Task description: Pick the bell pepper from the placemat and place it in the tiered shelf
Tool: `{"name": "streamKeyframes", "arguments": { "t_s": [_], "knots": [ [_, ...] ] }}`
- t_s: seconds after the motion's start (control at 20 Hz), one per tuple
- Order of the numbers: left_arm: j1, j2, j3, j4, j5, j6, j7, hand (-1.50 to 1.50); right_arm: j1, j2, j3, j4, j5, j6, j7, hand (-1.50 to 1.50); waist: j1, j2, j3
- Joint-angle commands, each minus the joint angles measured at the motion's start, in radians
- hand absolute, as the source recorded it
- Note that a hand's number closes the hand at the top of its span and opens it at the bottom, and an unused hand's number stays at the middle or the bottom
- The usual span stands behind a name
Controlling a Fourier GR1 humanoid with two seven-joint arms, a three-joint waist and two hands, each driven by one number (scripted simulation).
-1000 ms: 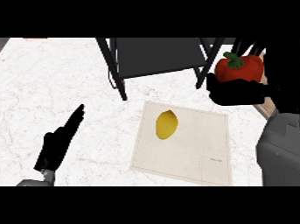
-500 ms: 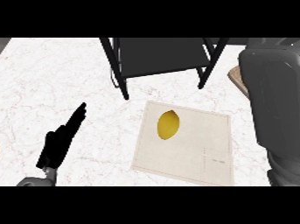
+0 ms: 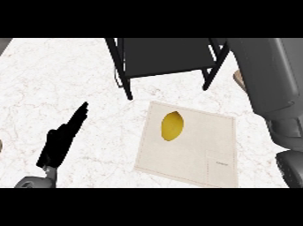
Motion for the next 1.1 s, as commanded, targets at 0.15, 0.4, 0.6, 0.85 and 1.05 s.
{"name": "streamKeyframes", "arguments": {
  "t_s": [0.15, 0.4, 0.6, 0.85, 1.05],
  "knots": [
    [-0.042, -0.010, 0.006, 0.029, -0.003, -0.008, 0.012, 0.00, -0.099, 0.015, -0.040, 0.318, 0.004, -0.108, -0.090, 1.50, 0.016, 0.015, 0.000],
    [-0.029, -0.050, -0.027, 0.034, -0.024, 0.013, -0.007, 0.00, -0.088, 0.050, -0.108, 0.378, -0.064, -0.114, -0.133, 1.50, 0.026, 0.020, 0.000],
    [-0.008, -0.026, -0.026, 0.009, -0.023, -0.004, -0.020, 0.00, -0.062, 0.091, -0.350, 0.312, -0.293, -0.184, -0.090, -1.50, 0.048, 0.022, 0.007],
    [-0.014, -0.022, -0.018, 0.018, -0.022, -0.005, -0.025, 0.00, -0.052, 0.120, -0.477, 0.266, -0.419, -0.279, -0.186, -1.50, 0.050, 0.023, 0.006],
    [-0.027, -0.059, -0.042, 0.054, -0.042, 0.015, -0.020, 0.00, -0.063, 0.174, -0.499, 0.256, -0.443, -0.418, -0.290, -1.50, 0.038, 0.021, 0.002]
  ]
}}
